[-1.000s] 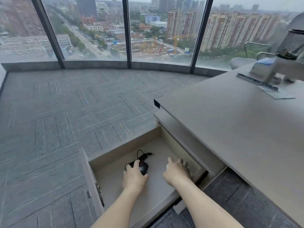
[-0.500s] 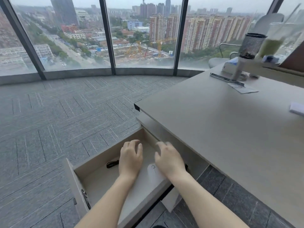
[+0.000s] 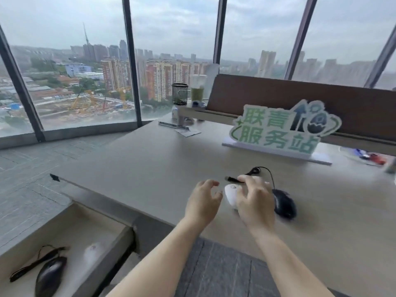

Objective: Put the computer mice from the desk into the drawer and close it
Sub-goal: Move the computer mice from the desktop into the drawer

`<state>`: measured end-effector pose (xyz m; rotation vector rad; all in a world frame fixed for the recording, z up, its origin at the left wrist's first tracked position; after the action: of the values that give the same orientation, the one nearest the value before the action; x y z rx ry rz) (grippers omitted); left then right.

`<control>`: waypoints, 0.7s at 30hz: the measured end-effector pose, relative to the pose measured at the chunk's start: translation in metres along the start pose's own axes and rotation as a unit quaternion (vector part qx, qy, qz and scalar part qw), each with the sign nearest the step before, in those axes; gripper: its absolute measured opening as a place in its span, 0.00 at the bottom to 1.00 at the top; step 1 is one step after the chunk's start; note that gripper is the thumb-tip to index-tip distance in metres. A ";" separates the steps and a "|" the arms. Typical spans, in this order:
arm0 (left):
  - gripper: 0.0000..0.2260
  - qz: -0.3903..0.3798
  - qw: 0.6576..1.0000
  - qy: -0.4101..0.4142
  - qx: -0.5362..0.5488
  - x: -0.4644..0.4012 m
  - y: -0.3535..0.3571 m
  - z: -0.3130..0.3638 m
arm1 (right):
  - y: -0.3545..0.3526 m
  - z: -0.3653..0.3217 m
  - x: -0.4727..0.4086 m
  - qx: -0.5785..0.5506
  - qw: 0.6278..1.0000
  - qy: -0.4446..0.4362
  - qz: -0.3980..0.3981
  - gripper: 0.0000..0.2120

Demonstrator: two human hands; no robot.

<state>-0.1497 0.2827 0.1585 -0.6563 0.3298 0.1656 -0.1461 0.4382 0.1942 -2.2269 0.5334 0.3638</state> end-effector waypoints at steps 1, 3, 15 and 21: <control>0.18 -0.020 1.000 -0.005 -0.008 -0.004 0.019 0.008 | -0.006 0.019 -0.009 0.020 1.000 0.012 0.014 0.14; 0.22 -0.055 0.998 -0.018 -0.029 -0.011 0.050 0.019 | -0.012 0.054 -0.025 0.067 0.996 0.054 0.004 0.16; 0.23 -0.073 0.984 0.014 -0.164 -0.034 0.111 0.028 | 0.008 0.130 -0.045 0.131 0.974 0.136 -0.127 0.26; 0.20 0.006 0.995 0.009 -0.103 -0.022 0.074 0.013 | 0.011 0.109 -0.033 0.079 0.985 0.104 -0.114 0.26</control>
<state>-0.1854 0.3478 0.1339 -0.8594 0.3375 0.2069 -0.1896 0.5230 0.1314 -2.1535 0.3948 -0.0294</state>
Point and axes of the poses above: each hand's wrist, its own x-axis away from the middle knuckle, its own y-axis out of the palm, z = x × y, the point moved 6 cm from there along -x, towards the middle knuckle, and after that the axes turned 13 degrees about y, right-handed, at the moved point
